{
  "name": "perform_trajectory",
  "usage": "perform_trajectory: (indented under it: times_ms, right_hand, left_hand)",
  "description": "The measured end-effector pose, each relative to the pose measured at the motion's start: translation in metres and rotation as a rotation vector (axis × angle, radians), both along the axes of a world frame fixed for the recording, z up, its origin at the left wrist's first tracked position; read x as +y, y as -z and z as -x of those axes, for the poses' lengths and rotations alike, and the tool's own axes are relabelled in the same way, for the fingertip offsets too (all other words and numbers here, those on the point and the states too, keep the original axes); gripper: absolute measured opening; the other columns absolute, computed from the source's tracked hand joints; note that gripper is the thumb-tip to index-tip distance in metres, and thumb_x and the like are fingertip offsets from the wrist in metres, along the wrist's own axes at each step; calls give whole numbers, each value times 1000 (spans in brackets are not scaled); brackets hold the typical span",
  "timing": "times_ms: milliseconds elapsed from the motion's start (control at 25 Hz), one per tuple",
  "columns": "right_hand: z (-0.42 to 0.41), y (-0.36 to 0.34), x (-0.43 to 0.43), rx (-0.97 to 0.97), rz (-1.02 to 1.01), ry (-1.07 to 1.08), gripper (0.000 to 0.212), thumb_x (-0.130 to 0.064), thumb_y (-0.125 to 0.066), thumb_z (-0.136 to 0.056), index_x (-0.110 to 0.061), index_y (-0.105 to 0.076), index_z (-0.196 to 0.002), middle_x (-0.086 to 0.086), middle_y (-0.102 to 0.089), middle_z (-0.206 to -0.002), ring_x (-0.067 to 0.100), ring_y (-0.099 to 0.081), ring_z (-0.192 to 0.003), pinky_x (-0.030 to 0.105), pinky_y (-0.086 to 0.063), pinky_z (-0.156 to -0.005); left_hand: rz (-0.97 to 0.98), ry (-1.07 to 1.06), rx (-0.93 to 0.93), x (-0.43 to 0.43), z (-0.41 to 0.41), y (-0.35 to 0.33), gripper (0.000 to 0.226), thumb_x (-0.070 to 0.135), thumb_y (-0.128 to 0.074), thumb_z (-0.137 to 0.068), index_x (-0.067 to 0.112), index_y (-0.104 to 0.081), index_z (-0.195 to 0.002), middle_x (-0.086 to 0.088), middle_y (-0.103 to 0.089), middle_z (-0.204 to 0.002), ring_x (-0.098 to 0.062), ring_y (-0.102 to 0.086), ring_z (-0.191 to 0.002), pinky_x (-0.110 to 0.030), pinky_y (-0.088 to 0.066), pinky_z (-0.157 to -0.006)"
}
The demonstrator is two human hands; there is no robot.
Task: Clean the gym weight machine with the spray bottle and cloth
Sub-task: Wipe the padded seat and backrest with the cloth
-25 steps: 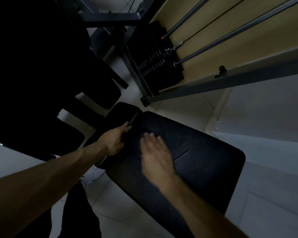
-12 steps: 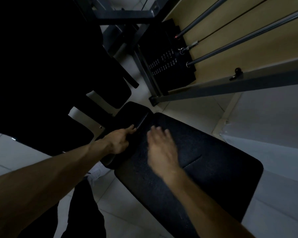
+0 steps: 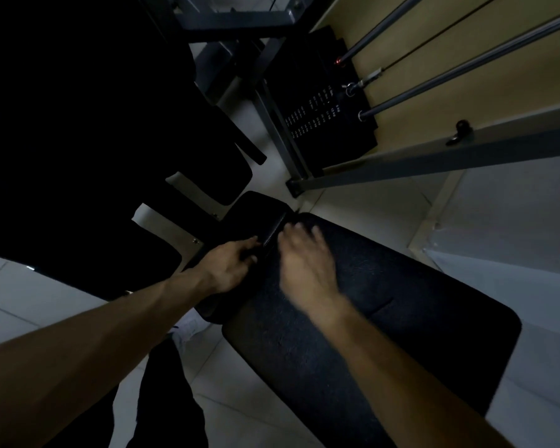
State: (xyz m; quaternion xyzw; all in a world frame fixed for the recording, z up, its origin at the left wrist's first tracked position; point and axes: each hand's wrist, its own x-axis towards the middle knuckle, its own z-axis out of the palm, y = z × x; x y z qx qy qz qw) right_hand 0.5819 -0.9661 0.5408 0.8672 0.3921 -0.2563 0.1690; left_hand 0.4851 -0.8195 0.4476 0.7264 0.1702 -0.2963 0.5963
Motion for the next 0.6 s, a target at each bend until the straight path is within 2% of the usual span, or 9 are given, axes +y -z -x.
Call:
perform_trajectory:
  times_ms: [120, 160, 240, 280, 320, 400, 440, 520, 600]
  right_hand:
    - [62, -16, -14, 238, 8, -121, 60, -17, -80, -70, -6, -66, -127, 16, -61, -140, 31, -46, -143, 53, -23, -125]
    - [60, -15, -15, 251, 4, -130, 55, -16, -79, -70, -7, -68, -124, 15, -63, -137, 29, -47, -143, 53, -22, -126]
    - [25, -5, -5, 130, -14, -109, 59, -13, -74, -76, -8, -64, -133, 13, -59, -143, 27, -44, -146, 53, -17, -127]
    - [2, 1, 2, 59, 8, -68, 61, -12, -71, -79, -9, -59, -139, 12, -56, -146, 27, -43, -146, 53, -16, -127]
    - [-21, 5, 11, 3, 39, -25, 58, -12, -69, -83, -11, -57, -140, 11, -56, -145, 27, -45, -143, 52, -17, -126]
    - [-58, 9, 31, -28, 102, 88, 41, -17, -64, -92, -14, -59, -132, 9, -59, -134, 29, -55, -126, 44, -32, -117]
    - [-71, 9, 39, 3, 122, 170, 33, -21, -62, -96, -15, -60, -129, 9, -61, -129, 29, -58, -118, 39, -40, -106]
    - [-90, 4, 47, 95, 195, 316, 31, -30, -60, -101, -16, -62, -128, 8, -64, -125, 30, -62, -111, 35, -49, -91]
    - [-108, -18, 38, 175, 270, 406, 37, -33, -61, -101, -14, -60, -132, 10, -64, -128, 31, -63, -111, 35, -53, -91]
  left_hand:
    - [5, -95, 49, 1, -9, -10, 41, 34, -42, -109, 20, -53, -145, 0, -54, -147, -21, -49, -138, -31, -38, -111]
    - [12, -128, 77, 0, -12, -15, 40, 38, -39, -109, 21, -57, -141, 0, -59, -140, -21, -52, -132, -29, -39, -105]
    - [12, -183, 94, -4, -16, -20, 40, 47, -36, -108, 26, -62, -129, 3, -62, -122, -20, -57, -121, -28, -40, -92]
    - [14, -203, 90, -7, -16, -22, 42, 51, -36, -107, 26, -62, -129, 5, -61, -121, -19, -58, -119, -28, -40, -91]
    - [21, -202, 82, -10, -16, -21, 48, 56, -37, -105, 26, -59, -134, 5, -60, -128, -19, -56, -123, -29, -41, -95]
    - [27, -123, 63, -13, -13, -20, 67, 66, -42, -98, 28, -41, -153, 0, -44, -155, -21, -44, -140, -33, -35, -113]
    - [29, -55, 65, -15, -13, -21, 73, 67, -44, -97, 31, -29, -159, -1, -31, -163, -22, -35, -147, -35, -28, -119]
    - [29, 72, 90, -18, -13, -25, 78, 66, -47, -97, 36, -16, -162, 1, -10, -170, -24, -18, -155, -38, -19, -123]
    - [7, 117, 119, -24, -14, -34, 77, 66, -46, -96, 38, -16, -161, 2, 1, -171, -26, -11, -156, -41, -16, -124]
